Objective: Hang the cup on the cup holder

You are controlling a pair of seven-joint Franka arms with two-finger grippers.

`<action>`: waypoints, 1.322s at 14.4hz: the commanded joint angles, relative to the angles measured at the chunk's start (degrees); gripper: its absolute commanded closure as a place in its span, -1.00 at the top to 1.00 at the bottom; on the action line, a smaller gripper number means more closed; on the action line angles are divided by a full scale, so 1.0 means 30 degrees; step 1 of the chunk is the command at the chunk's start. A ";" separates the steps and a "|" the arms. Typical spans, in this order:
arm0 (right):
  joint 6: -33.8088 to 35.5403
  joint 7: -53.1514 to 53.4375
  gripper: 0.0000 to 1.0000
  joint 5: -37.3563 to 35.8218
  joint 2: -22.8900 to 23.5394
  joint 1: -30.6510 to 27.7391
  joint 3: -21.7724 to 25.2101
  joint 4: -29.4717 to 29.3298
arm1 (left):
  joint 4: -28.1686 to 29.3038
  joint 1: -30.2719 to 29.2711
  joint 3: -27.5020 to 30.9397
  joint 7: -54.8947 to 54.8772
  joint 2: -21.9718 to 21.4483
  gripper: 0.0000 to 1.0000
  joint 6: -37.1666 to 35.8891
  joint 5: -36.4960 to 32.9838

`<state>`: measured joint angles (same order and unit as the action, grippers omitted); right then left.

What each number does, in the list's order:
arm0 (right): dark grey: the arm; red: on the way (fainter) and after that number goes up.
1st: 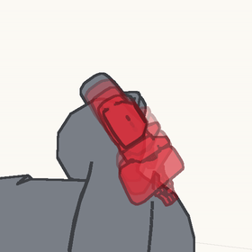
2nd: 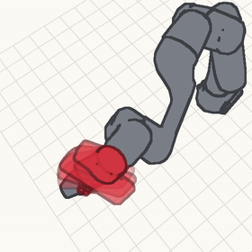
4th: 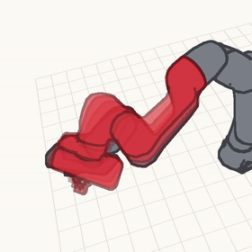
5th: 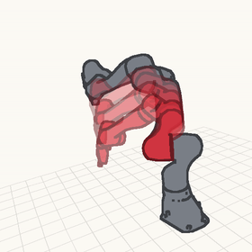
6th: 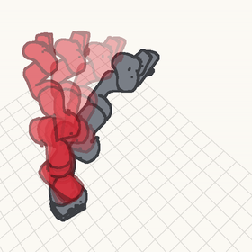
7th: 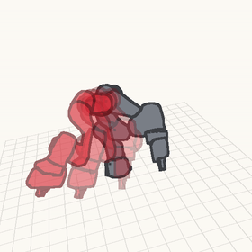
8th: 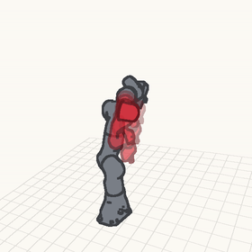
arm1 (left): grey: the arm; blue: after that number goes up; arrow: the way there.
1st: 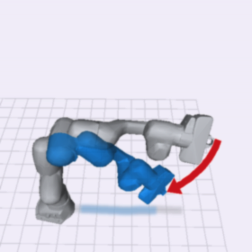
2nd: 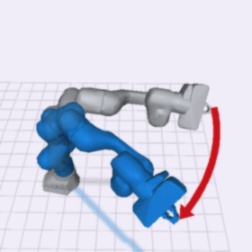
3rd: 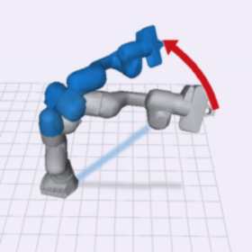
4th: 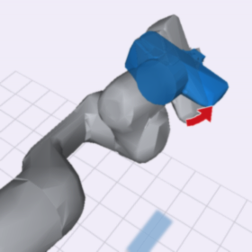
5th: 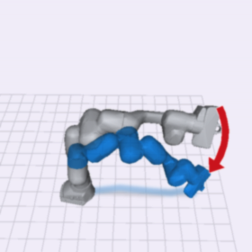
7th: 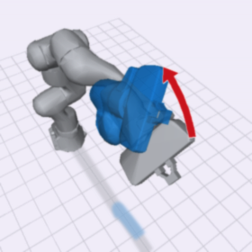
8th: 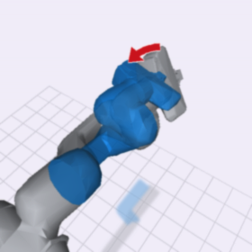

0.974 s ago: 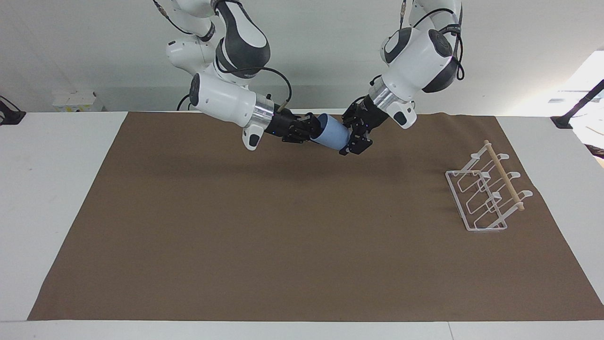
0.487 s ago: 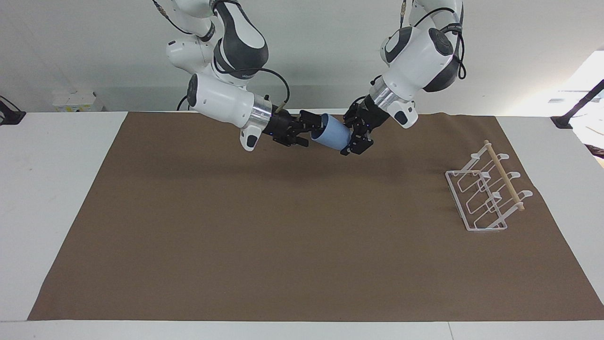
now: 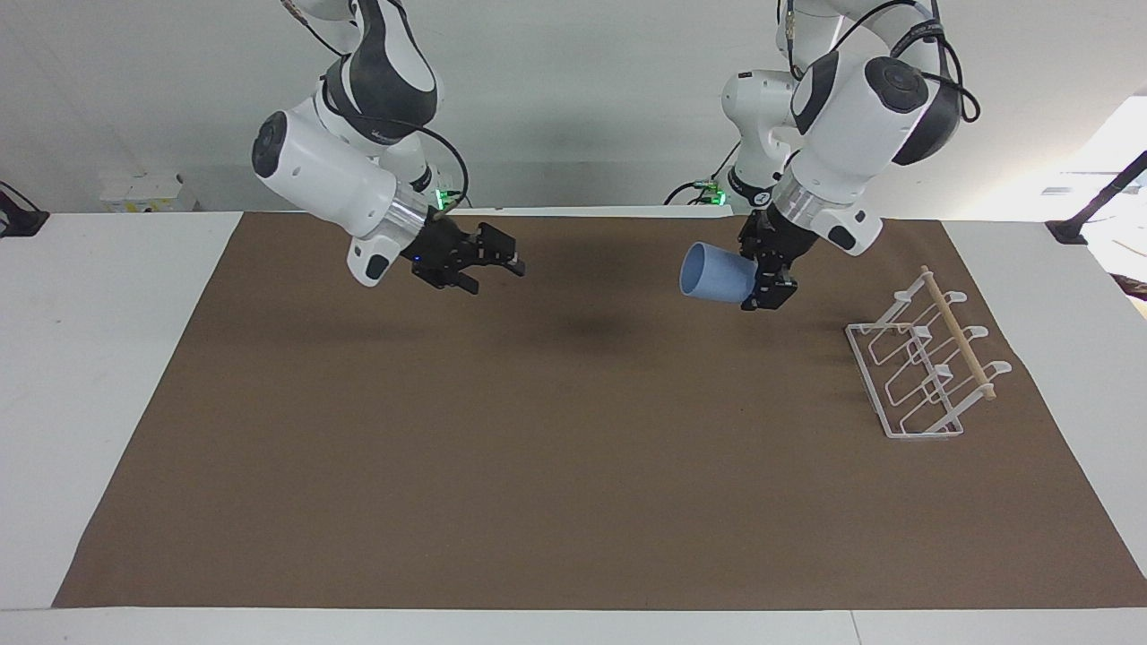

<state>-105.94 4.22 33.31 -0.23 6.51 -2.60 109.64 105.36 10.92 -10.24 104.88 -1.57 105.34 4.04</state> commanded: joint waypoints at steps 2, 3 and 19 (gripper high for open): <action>0.1006 0.0030 0.98 -0.4875 -0.1061 -0.1465 -0.0187 0.0045 | -0.0169 0.0168 -0.0104 -0.0007 0.0638 -1.00 -0.0690 -0.6016; 0.1298 -0.0029 0.98 -0.6401 -0.1384 -0.1582 -0.0158 -0.0100 | -0.0168 0.0546 -0.0104 -0.0066 0.1163 -1.00 -0.0836 -0.8471; 0.8888 -0.0820 0.98 -1.2478 -0.1299 -0.3605 0.0838 -0.6283 | -0.0079 0.1663 0.0013 0.3119 0.5556 -1.00 -0.8858 -3.2012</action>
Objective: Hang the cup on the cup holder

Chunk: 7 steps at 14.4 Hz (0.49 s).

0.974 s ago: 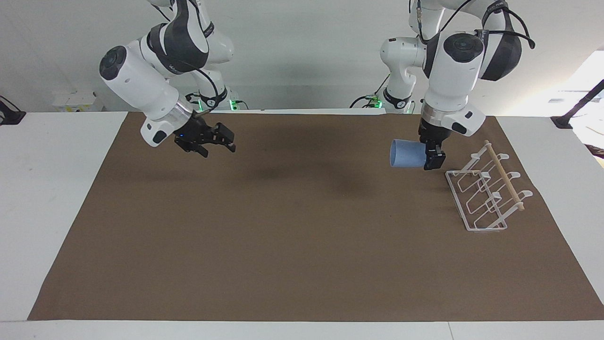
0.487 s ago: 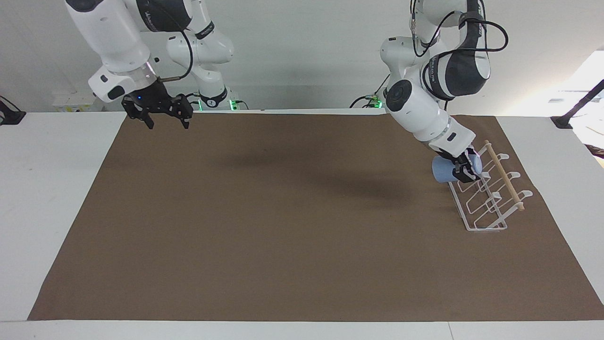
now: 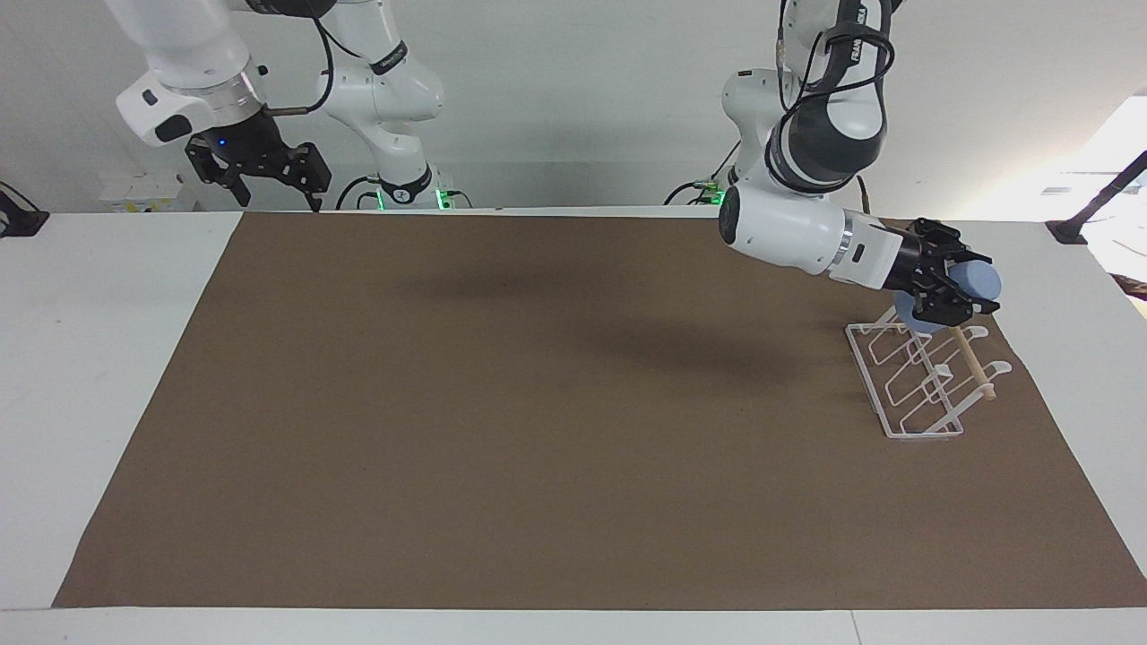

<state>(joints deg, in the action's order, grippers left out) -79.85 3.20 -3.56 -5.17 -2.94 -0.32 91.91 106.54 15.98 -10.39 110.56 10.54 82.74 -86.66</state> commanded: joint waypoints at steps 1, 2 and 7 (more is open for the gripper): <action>0.0336 -0.0482 0.98 -0.0279 0.0549 -0.0455 0.0077 -0.0460 | -0.0735 -0.0140 0.0063 0.2132 0.2455 -1.00 -0.2083 -0.2658; 0.0396 -0.0540 0.98 -0.0250 0.0841 -0.0484 0.0135 -0.0664 | -0.0796 -0.0171 0.0034 0.2779 0.2957 -1.00 -0.2584 -0.2754; 0.0747 -0.0716 0.99 -0.0455 0.0874 -0.0396 0.0136 -0.0666 | -0.0563 -0.0258 0.0034 0.4221 0.3783 -1.00 -0.3174 -0.2697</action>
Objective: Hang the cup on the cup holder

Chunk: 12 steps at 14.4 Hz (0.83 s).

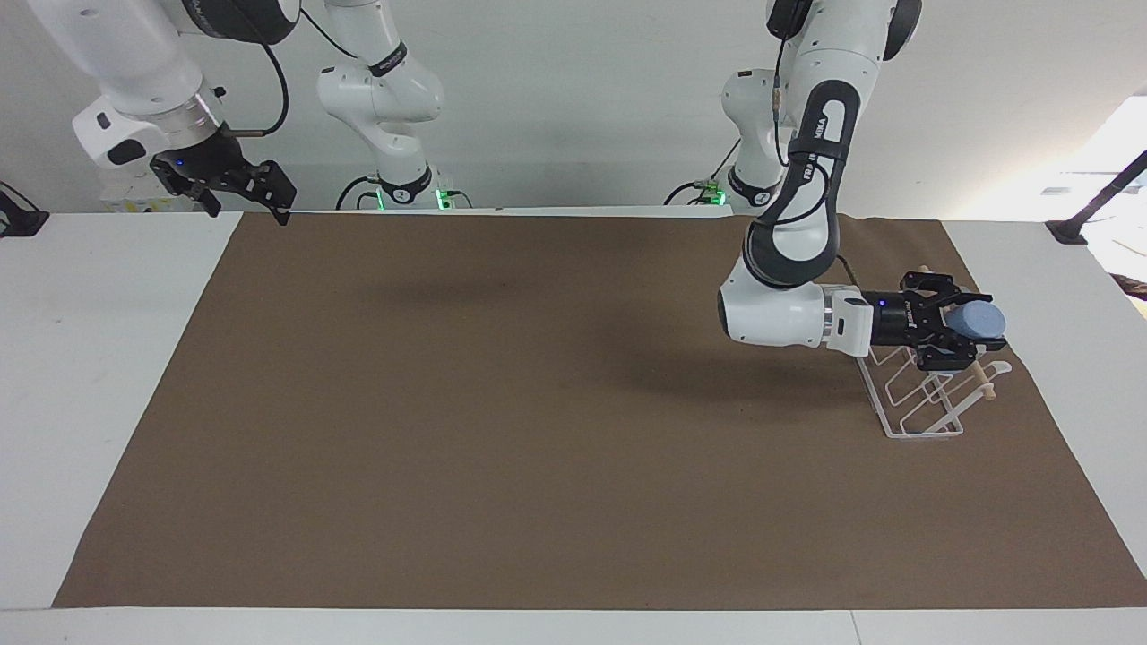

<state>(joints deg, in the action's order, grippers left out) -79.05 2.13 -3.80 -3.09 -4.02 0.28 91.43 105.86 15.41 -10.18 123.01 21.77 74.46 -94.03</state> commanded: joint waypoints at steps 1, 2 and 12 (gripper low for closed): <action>0.0656 -0.0504 0.99 -0.0344 0.0036 -0.0096 -0.0063 -0.0304 | -0.0305 -0.0040 -0.0063 0.0128 0.0039 -1.00 -0.0359 -0.0208; 0.0861 -0.0651 0.99 -0.0373 -0.0082 -0.0155 -0.0121 -0.0157 | -0.0247 -0.0069 -0.0063 0.0303 0.0068 -1.00 -0.0300 -0.0208; 0.1009 -0.0681 0.99 -0.0433 -0.0200 0.0050 -0.0093 0.0137 | -0.0129 -0.0860 -0.0063 0.1154 0.0684 -1.00 0.0403 -0.0325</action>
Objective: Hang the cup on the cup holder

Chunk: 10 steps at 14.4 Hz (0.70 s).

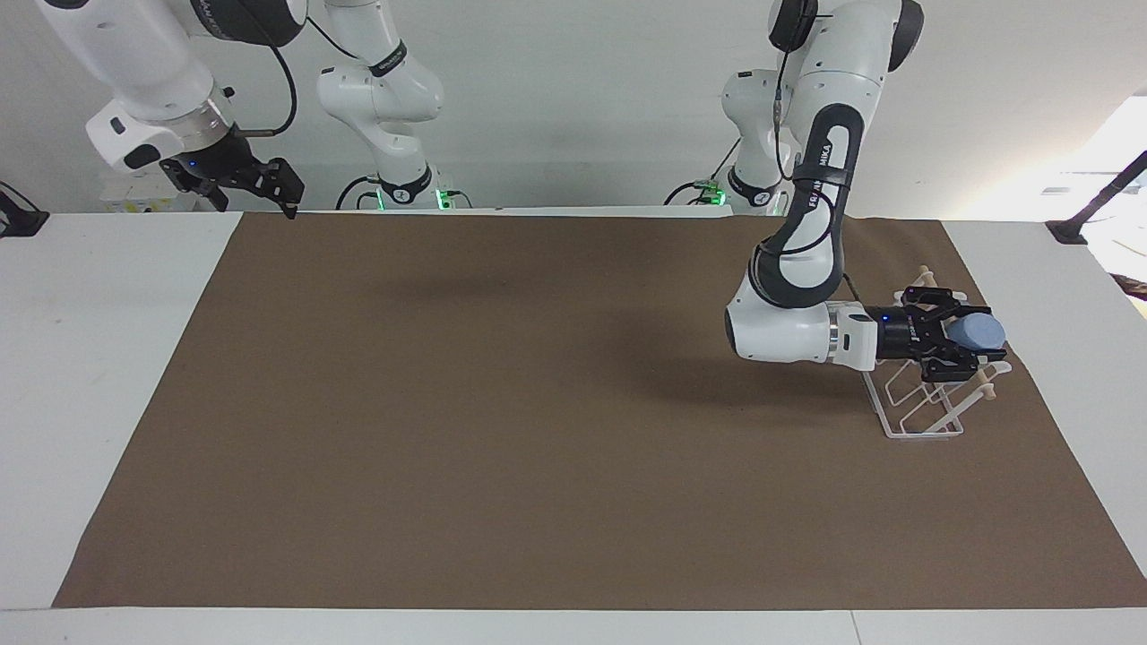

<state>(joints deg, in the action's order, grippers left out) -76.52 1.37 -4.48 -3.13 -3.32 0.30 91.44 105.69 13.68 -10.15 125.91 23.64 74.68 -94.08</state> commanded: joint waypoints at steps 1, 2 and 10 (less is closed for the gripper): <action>0.0166 -0.0427 0.99 -0.0148 -0.0188 -0.0181 -0.0099 0.0137 | -0.0046 -0.0284 -0.0073 0.0187 0.0059 -1.00 0.0418 -0.0282; 0.0137 -0.0427 0.99 -0.0089 -0.0188 -0.0152 -0.0099 0.0137 | 0.0099 -0.0284 -0.0102 0.0216 0.0059 -1.00 0.0477 -0.0253; 0.0166 -0.0427 0.99 -0.0059 -0.0217 -0.0005 -0.0128 0.0137 | 0.0393 -0.0255 -0.0161 0.1474 0.0645 -1.00 0.0943 0.0362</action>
<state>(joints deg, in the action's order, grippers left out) -76.50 1.36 -4.48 -3.13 -2.94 0.03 91.44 106.49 13.54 -10.28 128.69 25.75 75.78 -93.69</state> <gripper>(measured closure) 0.004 0.317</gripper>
